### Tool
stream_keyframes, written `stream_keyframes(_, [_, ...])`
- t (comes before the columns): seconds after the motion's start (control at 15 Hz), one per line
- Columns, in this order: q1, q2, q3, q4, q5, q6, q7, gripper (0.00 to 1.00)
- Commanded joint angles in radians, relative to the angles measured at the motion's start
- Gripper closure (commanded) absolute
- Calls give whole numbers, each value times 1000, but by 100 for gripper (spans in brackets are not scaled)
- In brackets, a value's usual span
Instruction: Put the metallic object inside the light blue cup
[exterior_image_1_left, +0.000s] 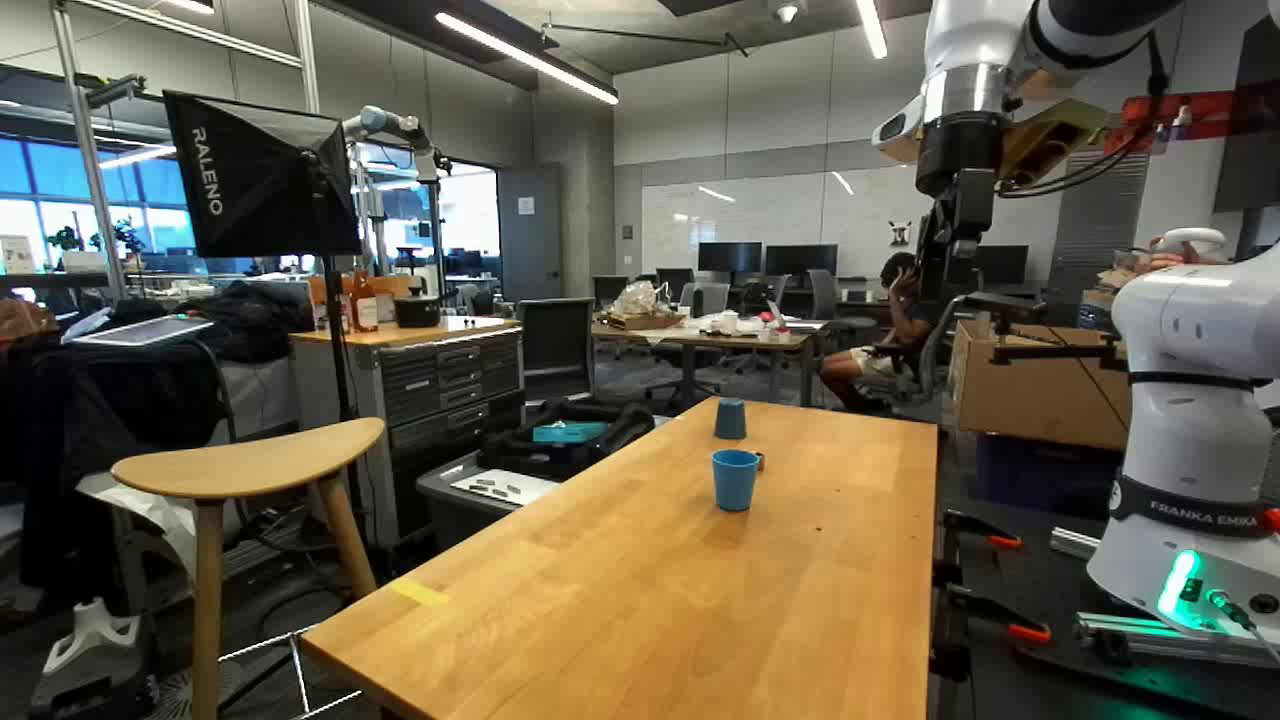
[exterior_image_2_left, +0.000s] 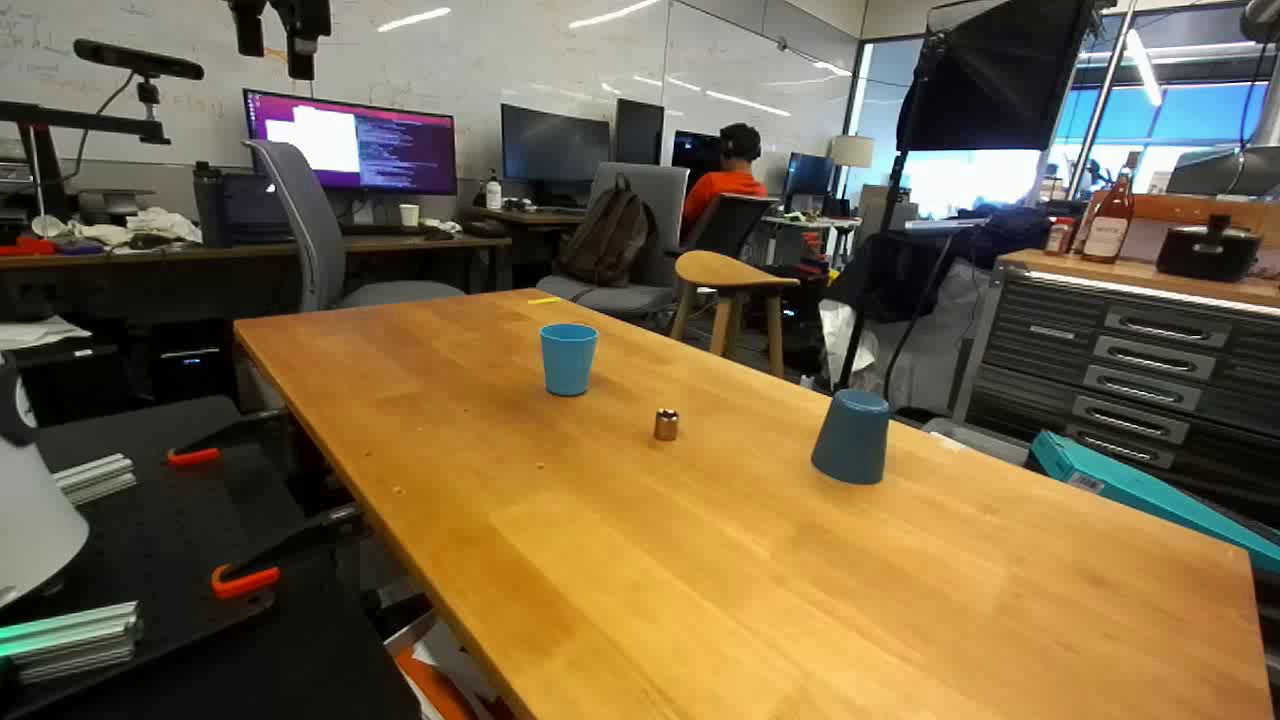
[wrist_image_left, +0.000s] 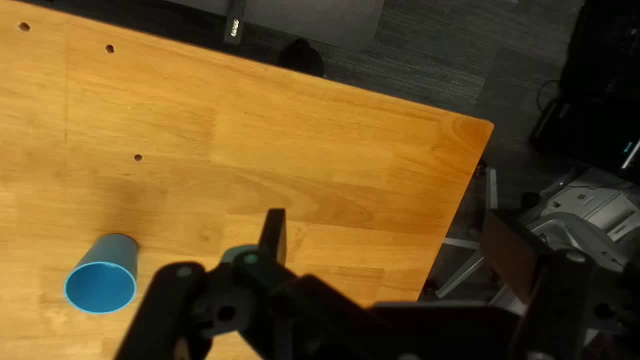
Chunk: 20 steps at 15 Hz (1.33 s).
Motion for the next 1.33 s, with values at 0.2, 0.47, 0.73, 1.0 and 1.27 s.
stream_keyframes(0.2, [-21,-4,14,9,12,-7,-12,0])
stream_keyframes(0.47, [-139,87,-55,-3,-57,140,-38,0])
stream_keyframes(0.73, [-296,221,-129,-38,-135,366,-2,0])
stream_keyframes(1.0, [-415,458,-193,-41,-183,634,21,0])
stream_keyframes(1.27, [-474,724,-243,5,-187,876,35,0])
